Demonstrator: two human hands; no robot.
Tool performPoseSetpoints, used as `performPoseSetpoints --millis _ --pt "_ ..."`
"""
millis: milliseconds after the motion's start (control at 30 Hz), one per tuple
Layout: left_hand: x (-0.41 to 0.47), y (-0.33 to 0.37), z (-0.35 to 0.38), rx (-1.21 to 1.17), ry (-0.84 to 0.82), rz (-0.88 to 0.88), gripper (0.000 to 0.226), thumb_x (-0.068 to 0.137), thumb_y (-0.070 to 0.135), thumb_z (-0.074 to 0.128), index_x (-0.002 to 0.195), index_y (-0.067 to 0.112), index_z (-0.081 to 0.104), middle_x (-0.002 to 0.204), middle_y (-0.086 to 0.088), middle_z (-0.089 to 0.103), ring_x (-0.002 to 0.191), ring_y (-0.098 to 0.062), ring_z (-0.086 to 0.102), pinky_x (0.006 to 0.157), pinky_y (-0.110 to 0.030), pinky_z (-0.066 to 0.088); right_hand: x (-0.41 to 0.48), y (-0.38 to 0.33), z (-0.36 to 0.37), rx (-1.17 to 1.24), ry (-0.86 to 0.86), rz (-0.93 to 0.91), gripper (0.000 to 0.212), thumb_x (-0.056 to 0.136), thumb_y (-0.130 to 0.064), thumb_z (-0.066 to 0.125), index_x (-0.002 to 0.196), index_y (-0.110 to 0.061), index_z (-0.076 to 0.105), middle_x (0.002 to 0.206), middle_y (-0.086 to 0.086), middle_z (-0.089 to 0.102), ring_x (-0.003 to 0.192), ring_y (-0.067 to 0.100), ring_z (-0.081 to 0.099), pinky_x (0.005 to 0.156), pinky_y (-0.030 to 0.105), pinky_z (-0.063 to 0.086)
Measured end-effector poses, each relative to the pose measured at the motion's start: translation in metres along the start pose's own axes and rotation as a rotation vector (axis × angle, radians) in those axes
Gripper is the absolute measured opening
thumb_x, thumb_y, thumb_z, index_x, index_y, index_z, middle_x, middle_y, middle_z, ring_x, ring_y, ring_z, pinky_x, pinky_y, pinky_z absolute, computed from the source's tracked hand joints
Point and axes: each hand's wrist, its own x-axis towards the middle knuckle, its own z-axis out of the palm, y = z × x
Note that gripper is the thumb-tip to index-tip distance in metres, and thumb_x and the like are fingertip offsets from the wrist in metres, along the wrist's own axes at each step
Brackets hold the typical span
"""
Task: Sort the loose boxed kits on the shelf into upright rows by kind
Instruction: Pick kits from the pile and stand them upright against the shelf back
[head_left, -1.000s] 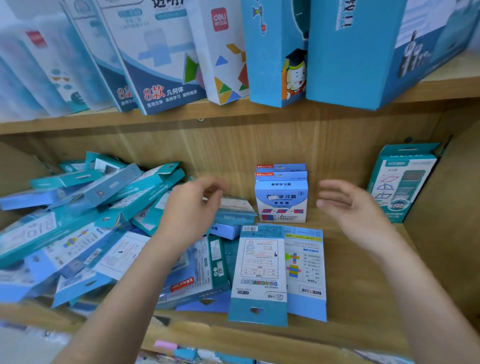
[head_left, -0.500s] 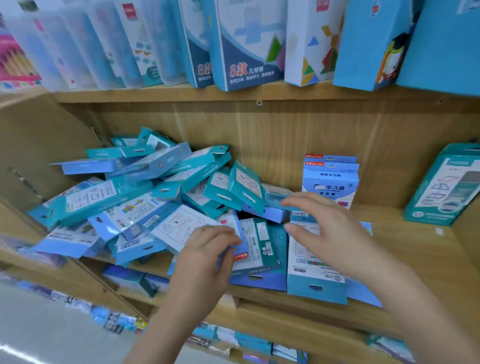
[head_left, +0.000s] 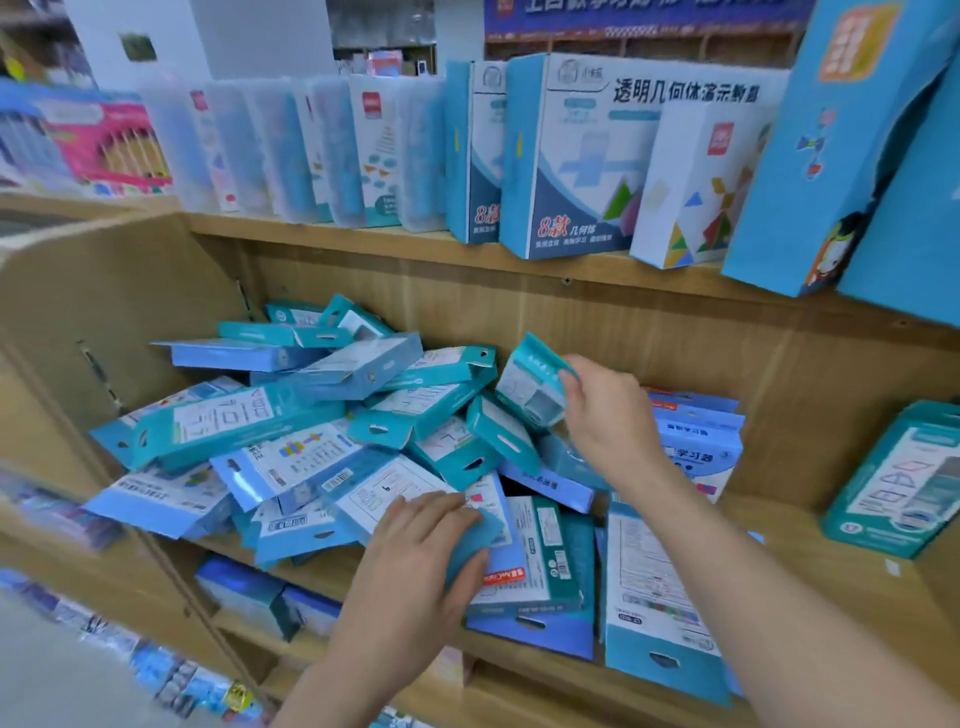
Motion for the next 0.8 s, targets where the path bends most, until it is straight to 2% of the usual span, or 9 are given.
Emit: performPoseSetpoints --millis 133,233,300,400,500,567,667,700,800 --pt "0.006 0.0 -0.001 -0.039 -0.043 -0.043 0.052 0.086 0.061 0.027 0.122 0.036 0.055 0.131 0.018 0.049 0.126 -0.005 0.041 0.115 -0.036 0.02 0.01 0.0 -0.028 0.479 0.151 0.17 0.021 0.098 -0.023 0.043 0.092 -0.023 0.063 0.08 0.002 0.066 0.08 0.028 0.066 0.067 0.049 0.057" --pt "0.01 0.002 -0.002 -0.127 0.012 -0.045 0.051 0.086 0.061 0.031 0.12 0.033 0.057 0.127 0.02 0.051 0.122 -0.002 0.042 0.112 -0.041 0.029 -0.002 -0.001 -0.048 0.747 0.171 0.242 0.024 0.099 -0.016 0.046 0.09 -0.03 0.062 0.088 -0.005 0.068 0.083 0.016 0.07 0.061 0.033 0.059" --pt "0.015 0.004 -0.003 -0.173 0.044 -0.038 0.052 0.086 0.061 0.033 0.122 0.032 0.056 0.125 0.023 0.047 0.119 0.003 0.038 0.108 -0.038 0.035 -0.015 0.0 -0.06 0.873 0.183 0.265 0.028 0.099 -0.013 0.046 0.087 -0.033 0.062 0.088 -0.005 0.069 0.077 0.008 0.07 0.057 0.027 0.058" --pt "0.027 0.009 -0.009 -0.231 0.136 -0.02 0.051 0.088 0.06 0.037 0.129 0.033 0.048 0.131 0.024 0.039 0.123 0.008 0.033 0.106 -0.028 0.036 -0.03 -0.001 -0.079 1.037 0.181 0.304 0.026 0.099 -0.012 0.046 0.092 -0.029 0.064 0.085 -0.008 0.071 0.075 0.005 0.07 0.056 0.023 0.057" --pt "0.044 0.027 -0.026 -0.309 0.257 0.021 0.054 0.09 0.05 0.053 0.138 0.032 0.035 0.144 0.015 0.035 0.133 0.002 0.029 0.108 -0.018 0.026 -0.042 -0.001 -0.098 1.159 0.153 0.299 0.019 0.095 -0.012 0.05 0.094 -0.024 0.065 0.082 -0.005 0.074 0.071 0.011 0.069 0.051 0.025 0.056" --pt "0.06 0.045 -0.041 -0.312 0.322 0.091 0.059 0.09 0.049 0.053 0.141 0.03 0.03 0.145 0.009 0.035 0.134 -0.003 0.029 0.11 -0.019 0.024 -0.05 0.0 -0.111 1.245 0.128 0.305 0.012 0.087 -0.017 0.056 0.093 -0.019 0.065 0.079 -0.002 0.074 0.065 0.013 0.068 0.046 0.024 0.055" --pt "0.079 0.068 -0.056 -0.215 0.321 0.172 0.056 0.088 0.054 0.048 0.137 0.028 0.038 0.133 0.008 0.051 0.121 -0.011 0.045 0.102 -0.041 0.038 -0.059 0.002 -0.127 1.329 0.102 0.343 0.022 0.073 -0.027 0.06 0.091 -0.014 0.063 0.076 0.001 0.073 0.058 0.013 0.066 0.04 0.024 0.053" --pt "0.082 0.075 -0.059 -0.248 0.279 0.165 0.05 0.088 0.053 0.051 0.133 0.032 0.043 0.125 0.013 0.056 0.113 -0.01 0.051 0.094 -0.041 0.043 -0.062 0.004 -0.131 1.346 0.115 0.361 0.025 0.071 -0.029 0.062 0.091 -0.014 0.063 0.075 0.002 0.073 0.056 0.012 0.065 0.038 0.023 0.051" --pt "0.08 0.101 -0.059 -0.579 0.049 0.104 0.03 0.085 0.04 0.063 0.11 0.041 0.047 0.103 0.025 0.063 0.089 -0.004 0.061 0.075 -0.033 0.051 -0.07 0.008 -0.144 1.39 0.186 0.427 0.024 0.074 -0.034 0.059 0.086 -0.016 0.068 0.073 0.002 0.071 0.05 0.01 0.057 0.033 0.016 0.04"
